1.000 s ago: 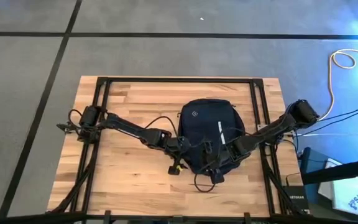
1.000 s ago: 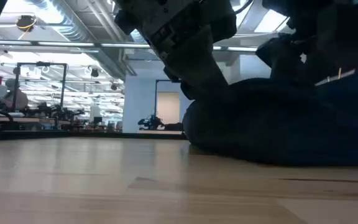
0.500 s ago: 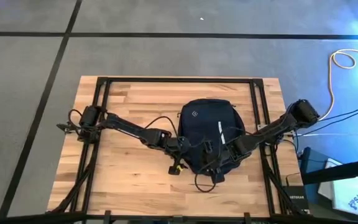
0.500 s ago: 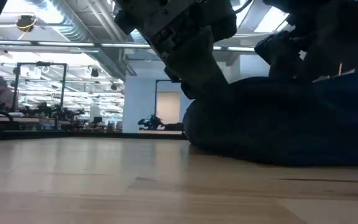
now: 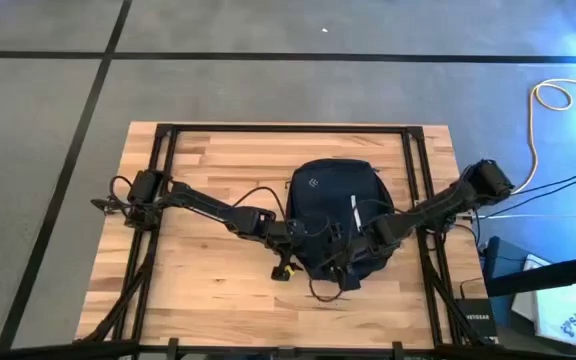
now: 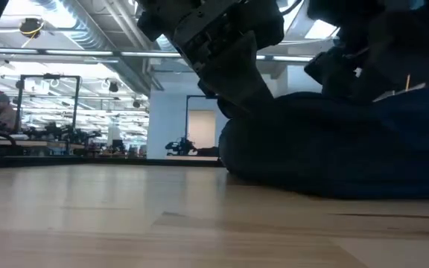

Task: Unpack backpack
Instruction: Open the blue backpack

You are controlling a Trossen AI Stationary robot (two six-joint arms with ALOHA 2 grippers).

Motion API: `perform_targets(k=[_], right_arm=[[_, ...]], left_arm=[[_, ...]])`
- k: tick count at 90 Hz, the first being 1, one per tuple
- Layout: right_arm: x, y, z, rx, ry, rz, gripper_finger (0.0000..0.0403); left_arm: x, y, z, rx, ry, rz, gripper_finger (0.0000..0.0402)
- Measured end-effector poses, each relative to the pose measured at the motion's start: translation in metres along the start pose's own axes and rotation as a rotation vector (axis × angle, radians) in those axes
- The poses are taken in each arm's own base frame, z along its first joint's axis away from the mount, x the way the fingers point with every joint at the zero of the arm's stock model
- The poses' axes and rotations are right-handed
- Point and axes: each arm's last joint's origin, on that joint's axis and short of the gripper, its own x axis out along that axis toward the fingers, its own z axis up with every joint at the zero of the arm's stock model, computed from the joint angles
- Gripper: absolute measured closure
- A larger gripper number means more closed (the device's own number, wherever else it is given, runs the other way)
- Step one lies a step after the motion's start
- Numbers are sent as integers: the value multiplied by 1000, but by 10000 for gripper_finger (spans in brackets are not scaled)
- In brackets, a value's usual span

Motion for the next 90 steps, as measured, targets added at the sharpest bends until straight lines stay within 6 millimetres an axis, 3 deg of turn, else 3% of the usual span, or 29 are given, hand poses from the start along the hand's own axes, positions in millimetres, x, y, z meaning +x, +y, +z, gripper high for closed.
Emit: perform_targets(k=[17,45,90], right_arm=[[0,-10,-1,39,29,0,205],[-1,-14,0,70,62,161,205],[-2,-20,8,56,10,130,205]], left_arm=[[0,0,0,0,0,0,147],[0,0,0,-1,1,0,147],[0,0,0,0,0,0,147]])
